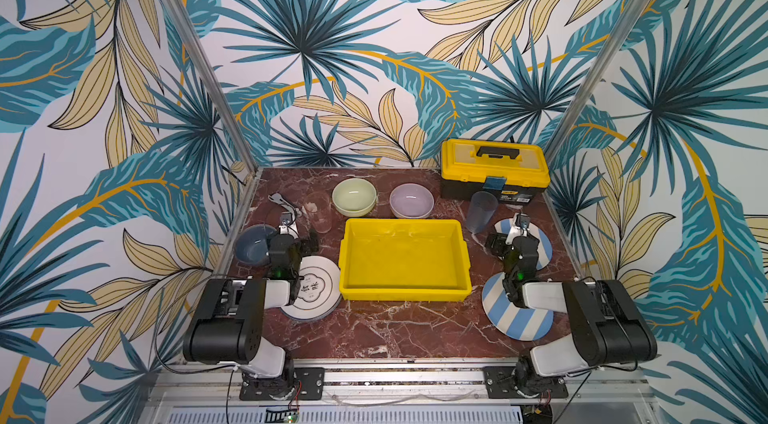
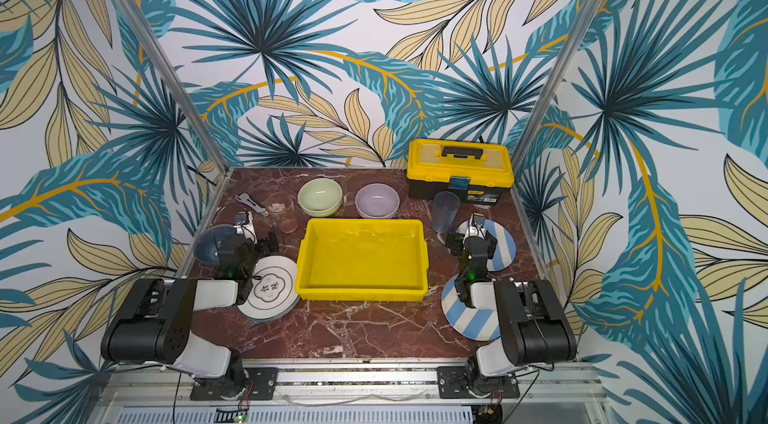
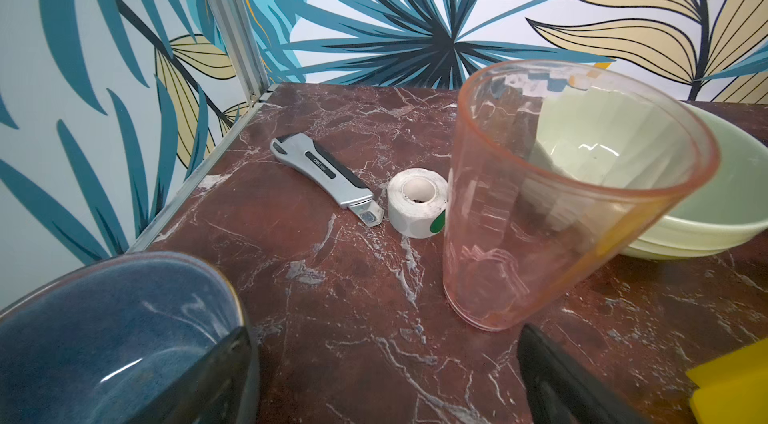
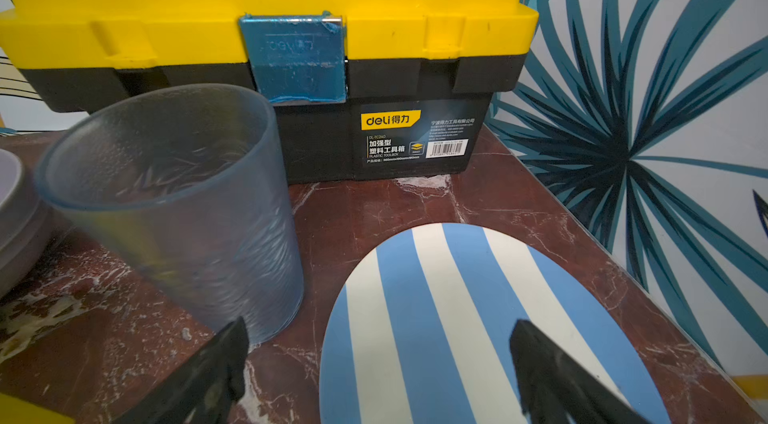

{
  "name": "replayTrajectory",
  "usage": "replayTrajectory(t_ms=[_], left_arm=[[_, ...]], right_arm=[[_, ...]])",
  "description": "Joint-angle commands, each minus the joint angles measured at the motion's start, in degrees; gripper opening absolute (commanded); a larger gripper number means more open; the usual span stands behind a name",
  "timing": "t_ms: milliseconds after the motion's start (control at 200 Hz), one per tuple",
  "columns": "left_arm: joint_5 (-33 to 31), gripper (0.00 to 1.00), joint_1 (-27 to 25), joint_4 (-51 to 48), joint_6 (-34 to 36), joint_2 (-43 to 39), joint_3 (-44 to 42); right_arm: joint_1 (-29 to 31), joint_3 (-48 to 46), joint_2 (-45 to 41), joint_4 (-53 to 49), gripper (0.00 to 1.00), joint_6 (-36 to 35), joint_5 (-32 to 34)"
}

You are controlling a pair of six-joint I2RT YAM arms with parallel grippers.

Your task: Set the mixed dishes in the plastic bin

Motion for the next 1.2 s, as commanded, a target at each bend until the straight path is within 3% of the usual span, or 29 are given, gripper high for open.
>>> replayTrajectory(t_ms=[0,921,1197], left_arm=[[0.6,1.0,0.6,-0.5,0.1,-0.3,0.9],[0.6,1.0,0.5,-0.5,0.1,-0.3,0.9],[-2.0,1.0,-0.3,-2.6,0.7,-3.2,1.7]], right_arm=[[0.0,-0.7,0.2,0.7,1.0,-0.4,-0.3],[0.0,-0.9,-0.1,1.3,1.0,-0.6,0.2],[0.0,2.1,-10.3,-14.8,1.0,1.8,2.2]])
